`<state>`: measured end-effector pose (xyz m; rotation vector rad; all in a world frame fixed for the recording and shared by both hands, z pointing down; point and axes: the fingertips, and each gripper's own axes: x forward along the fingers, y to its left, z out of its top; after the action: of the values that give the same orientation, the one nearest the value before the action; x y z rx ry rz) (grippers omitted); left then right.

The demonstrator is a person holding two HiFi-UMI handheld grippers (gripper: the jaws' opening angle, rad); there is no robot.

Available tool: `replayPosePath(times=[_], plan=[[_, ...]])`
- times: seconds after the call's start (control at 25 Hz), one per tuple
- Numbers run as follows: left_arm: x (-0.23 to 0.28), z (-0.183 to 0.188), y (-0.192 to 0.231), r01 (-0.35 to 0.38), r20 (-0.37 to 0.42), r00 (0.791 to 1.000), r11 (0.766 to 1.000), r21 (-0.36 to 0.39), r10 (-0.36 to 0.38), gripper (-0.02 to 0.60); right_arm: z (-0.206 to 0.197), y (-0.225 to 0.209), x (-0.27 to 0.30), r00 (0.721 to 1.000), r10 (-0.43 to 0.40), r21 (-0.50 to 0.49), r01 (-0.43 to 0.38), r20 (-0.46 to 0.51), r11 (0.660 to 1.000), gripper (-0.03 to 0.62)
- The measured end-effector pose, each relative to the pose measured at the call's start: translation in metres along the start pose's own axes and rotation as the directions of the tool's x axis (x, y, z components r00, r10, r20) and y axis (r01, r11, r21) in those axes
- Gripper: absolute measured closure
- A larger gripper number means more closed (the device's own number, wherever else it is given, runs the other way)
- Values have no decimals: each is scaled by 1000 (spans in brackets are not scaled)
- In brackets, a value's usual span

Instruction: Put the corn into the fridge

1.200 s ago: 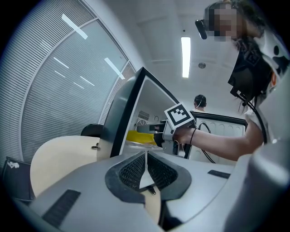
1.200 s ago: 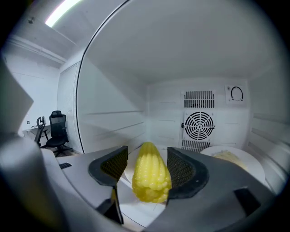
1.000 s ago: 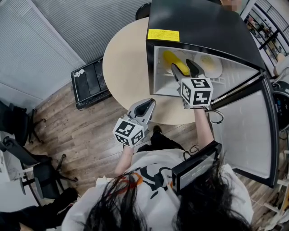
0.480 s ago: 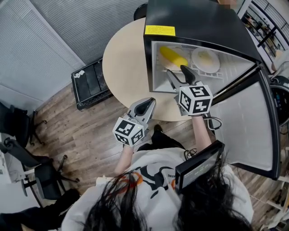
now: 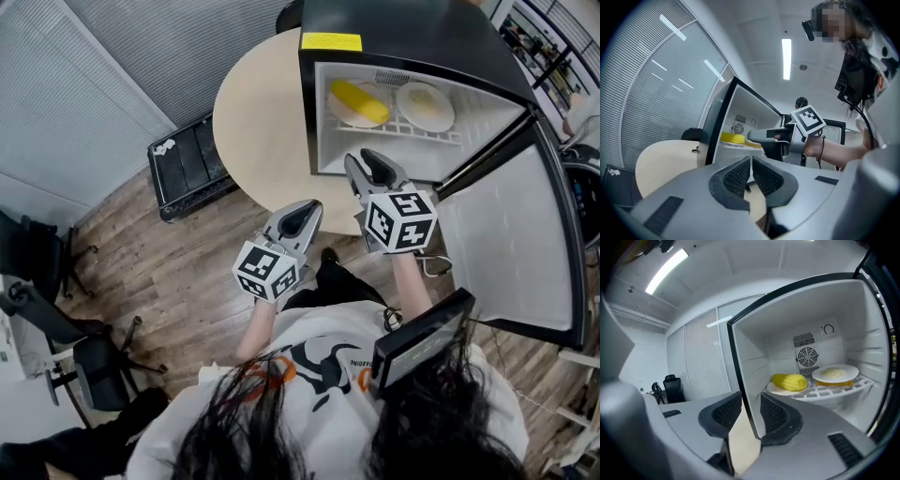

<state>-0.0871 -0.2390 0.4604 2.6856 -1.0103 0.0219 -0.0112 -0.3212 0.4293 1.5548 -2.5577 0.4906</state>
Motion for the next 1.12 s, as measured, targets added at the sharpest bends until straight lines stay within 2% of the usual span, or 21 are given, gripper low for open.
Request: replayPosePath(times=[0.4, 0.72, 1.12], plan=[[-32, -22, -23, 12, -20, 1000, 1000, -26, -12, 568, -46, 41, -43, 999, 27, 79, -23, -44, 997, 474], [-54, -26, -27, -15, -16, 1000, 999, -39, 14, 568, -62, 56, -58, 997, 29, 90, -23, -65, 996, 502], [-43, -31, -41, -15, -18, 1000, 998, -56, 14, 568, -80, 43, -83, 994, 14, 98, -3, -109, 995, 514]])
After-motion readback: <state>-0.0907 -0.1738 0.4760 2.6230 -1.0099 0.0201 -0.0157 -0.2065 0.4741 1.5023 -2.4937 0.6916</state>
